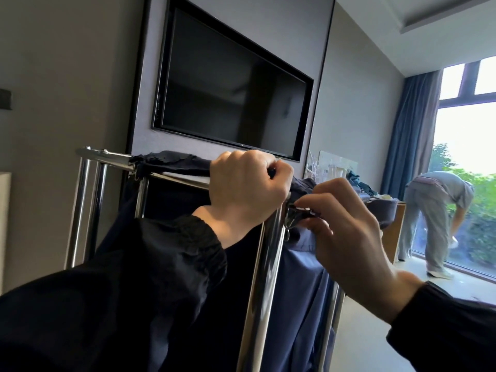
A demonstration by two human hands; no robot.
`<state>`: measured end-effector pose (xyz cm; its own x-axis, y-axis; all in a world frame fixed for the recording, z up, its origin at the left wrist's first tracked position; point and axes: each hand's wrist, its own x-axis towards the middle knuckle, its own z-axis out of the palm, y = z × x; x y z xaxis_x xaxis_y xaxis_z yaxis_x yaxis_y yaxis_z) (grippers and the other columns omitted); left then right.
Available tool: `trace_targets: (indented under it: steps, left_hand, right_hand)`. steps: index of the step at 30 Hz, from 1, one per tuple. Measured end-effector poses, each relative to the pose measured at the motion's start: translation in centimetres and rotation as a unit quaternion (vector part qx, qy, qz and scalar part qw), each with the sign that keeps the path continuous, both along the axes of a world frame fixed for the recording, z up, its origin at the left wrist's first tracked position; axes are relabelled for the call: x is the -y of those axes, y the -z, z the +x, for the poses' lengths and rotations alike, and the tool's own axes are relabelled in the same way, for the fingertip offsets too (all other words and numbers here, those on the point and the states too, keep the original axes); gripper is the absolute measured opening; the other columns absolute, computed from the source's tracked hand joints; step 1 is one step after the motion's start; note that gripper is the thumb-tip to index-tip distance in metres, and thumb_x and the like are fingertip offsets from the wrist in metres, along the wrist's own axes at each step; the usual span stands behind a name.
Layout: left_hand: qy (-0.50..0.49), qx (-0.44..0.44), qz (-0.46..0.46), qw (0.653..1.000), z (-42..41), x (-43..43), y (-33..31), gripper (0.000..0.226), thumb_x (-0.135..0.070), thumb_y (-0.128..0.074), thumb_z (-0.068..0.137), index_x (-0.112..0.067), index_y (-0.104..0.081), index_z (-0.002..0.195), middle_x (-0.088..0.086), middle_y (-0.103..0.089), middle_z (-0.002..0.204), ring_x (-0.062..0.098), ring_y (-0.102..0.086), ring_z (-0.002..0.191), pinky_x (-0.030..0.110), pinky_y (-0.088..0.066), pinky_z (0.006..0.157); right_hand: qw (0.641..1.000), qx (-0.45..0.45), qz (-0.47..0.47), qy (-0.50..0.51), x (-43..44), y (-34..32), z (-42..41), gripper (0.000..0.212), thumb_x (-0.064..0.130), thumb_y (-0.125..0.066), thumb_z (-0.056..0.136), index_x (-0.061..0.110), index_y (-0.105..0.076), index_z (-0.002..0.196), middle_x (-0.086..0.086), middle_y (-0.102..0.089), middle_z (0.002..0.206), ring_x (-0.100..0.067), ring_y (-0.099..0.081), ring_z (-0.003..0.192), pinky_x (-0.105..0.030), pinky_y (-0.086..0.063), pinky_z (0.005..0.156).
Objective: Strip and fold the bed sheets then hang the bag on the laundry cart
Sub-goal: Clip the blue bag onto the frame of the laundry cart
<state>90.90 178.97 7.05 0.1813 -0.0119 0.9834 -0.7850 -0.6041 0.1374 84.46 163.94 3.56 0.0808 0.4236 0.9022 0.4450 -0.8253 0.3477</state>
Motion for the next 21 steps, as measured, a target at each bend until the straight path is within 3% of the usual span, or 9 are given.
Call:
trace_targets:
  steps: [3, 4, 7, 9, 10, 13, 18, 21]
  left_hand:
    - [0.006, 0.001, 0.004, 1.000, 0.1, -0.1, 0.1, 0.044, -0.033, -0.047, 0.081, -0.014, -0.037, 0.043, -0.004, -0.034, 0.038, 0.022, -0.041, 0.042, 0.027, -0.018, 0.050]
    - [0.008, 0.003, 0.005, 1.000, 0.2, -0.1, 0.1, 0.044, -0.033, -0.047, 0.082, -0.016, -0.035, 0.043, -0.005, -0.032, 0.038, 0.021, -0.040, 0.042, 0.027, -0.018, 0.050]
    - [0.013, 0.008, 0.011, 1.000, 0.3, -0.2, 0.0, 0.044, -0.033, -0.047, 0.082, -0.018, -0.032, 0.043, -0.007, -0.028, 0.038, 0.016, -0.035, 0.041, 0.024, -0.016, 0.049]
    - [0.018, 0.009, 0.014, 1.000, 0.4, -0.3, 0.0, 0.045, -0.032, -0.048, 0.082, -0.019, -0.030, 0.043, -0.008, -0.027, 0.038, 0.015, -0.034, 0.040, 0.024, -0.015, 0.049]
    - [0.020, 0.008, 0.015, 1.000, 0.4, -0.3, 0.0, 0.045, -0.032, -0.047, 0.082, -0.018, -0.030, 0.043, -0.008, -0.027, 0.038, 0.016, -0.035, 0.040, 0.024, -0.015, 0.049]
    - [0.021, 0.009, 0.014, 1.000, 0.5, -0.3, 0.0, 0.045, -0.032, -0.047, 0.082, -0.018, -0.031, 0.043, -0.007, -0.027, 0.038, 0.018, -0.036, 0.040, 0.025, -0.016, 0.048]
    - [0.018, 0.010, 0.011, 1.000, 0.4, -0.3, 0.0, 0.046, -0.032, -0.048, 0.082, -0.019, -0.028, 0.043, -0.008, -0.026, 0.038, 0.019, -0.035, 0.040, 0.025, -0.016, 0.048]
    - [0.015, 0.006, 0.006, 1.000, 0.2, -0.2, 0.0, 0.045, -0.033, -0.047, 0.082, -0.019, -0.029, 0.043, -0.007, -0.028, 0.038, 0.019, -0.036, 0.041, 0.025, -0.016, 0.048]
  right_hand:
    - [0.997, -0.030, 0.064, -0.028, -0.6, 0.1, 0.6, 0.046, -0.022, -0.073, 0.062, 0.005, -0.057, 0.096, -0.008, -0.051, 0.091, -0.013, -0.049, 0.077, -0.008, -0.043, 0.070]
    - [0.997, -0.031, 0.065, -0.033, -0.6, 0.2, 0.6, 0.048, -0.024, -0.073, 0.061, 0.006, -0.056, 0.095, -0.008, -0.051, 0.091, -0.012, -0.048, 0.077, -0.007, -0.042, 0.070]
    - [0.999, -0.029, 0.019, -0.035, 0.0, 0.3, 0.1, 0.009, -0.003, -0.071, 0.080, 0.000, -0.065, 0.086, -0.011, -0.057, 0.088, -0.021, -0.055, 0.076, -0.022, -0.047, 0.067]
    - [0.996, -0.055, 0.040, -0.058, 0.9, 0.0, 0.0, 0.020, 0.022, -0.069, 0.086, 0.002, -0.067, 0.084, -0.005, -0.060, 0.088, -0.014, -0.059, 0.077, -0.018, -0.048, 0.068]
    - [0.996, -0.070, 0.011, -0.063, 1.3, -0.2, -0.1, 0.018, 0.021, -0.069, 0.085, 0.002, -0.068, 0.085, -0.004, -0.060, 0.091, -0.013, -0.059, 0.080, -0.020, -0.048, 0.069]
    - [0.988, -0.004, -0.152, -0.003, 2.6, -0.6, 0.3, 0.007, 0.002, -0.067, 0.086, -0.003, -0.070, 0.089, -0.020, -0.058, 0.100, -0.033, -0.057, 0.087, -0.040, -0.048, 0.069]
    - [0.979, 0.032, -0.203, -0.012, 2.5, -0.9, 0.6, 0.025, 0.000, -0.050, 0.094, -0.010, -0.069, 0.083, -0.023, -0.062, 0.090, -0.038, -0.058, 0.084, -0.046, -0.047, 0.067]
    - [0.976, 0.041, -0.211, -0.015, 2.4, -1.0, 0.7, 0.012, -0.009, -0.057, 0.085, -0.010, -0.069, 0.083, -0.021, -0.063, 0.087, -0.038, -0.058, 0.080, -0.044, -0.046, 0.066]
